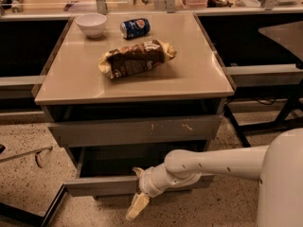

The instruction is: Close middle drawer

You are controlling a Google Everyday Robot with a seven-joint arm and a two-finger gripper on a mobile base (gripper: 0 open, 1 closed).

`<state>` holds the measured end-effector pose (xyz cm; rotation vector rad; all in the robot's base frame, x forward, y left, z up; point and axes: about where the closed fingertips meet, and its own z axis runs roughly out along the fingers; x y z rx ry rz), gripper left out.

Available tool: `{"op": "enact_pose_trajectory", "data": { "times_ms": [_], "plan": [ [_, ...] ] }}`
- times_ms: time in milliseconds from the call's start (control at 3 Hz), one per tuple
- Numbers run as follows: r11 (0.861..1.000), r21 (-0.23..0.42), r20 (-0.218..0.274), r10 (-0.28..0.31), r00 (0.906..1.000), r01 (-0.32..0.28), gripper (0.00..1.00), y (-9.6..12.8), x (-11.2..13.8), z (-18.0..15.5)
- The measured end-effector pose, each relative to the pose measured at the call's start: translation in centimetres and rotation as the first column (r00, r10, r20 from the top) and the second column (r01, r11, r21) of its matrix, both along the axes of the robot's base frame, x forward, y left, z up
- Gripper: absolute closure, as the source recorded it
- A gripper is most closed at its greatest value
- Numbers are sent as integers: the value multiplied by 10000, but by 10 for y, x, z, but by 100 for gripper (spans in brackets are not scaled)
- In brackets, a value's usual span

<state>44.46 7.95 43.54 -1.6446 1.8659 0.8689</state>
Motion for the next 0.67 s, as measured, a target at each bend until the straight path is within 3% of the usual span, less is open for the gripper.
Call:
{"op": "enact_pose_trajectory", "data": {
  "times_ms": [667],
  "plan": [
    [9996, 187, -357, -190, 9992, 197, 0, -6, -13, -7]
  ]
}}
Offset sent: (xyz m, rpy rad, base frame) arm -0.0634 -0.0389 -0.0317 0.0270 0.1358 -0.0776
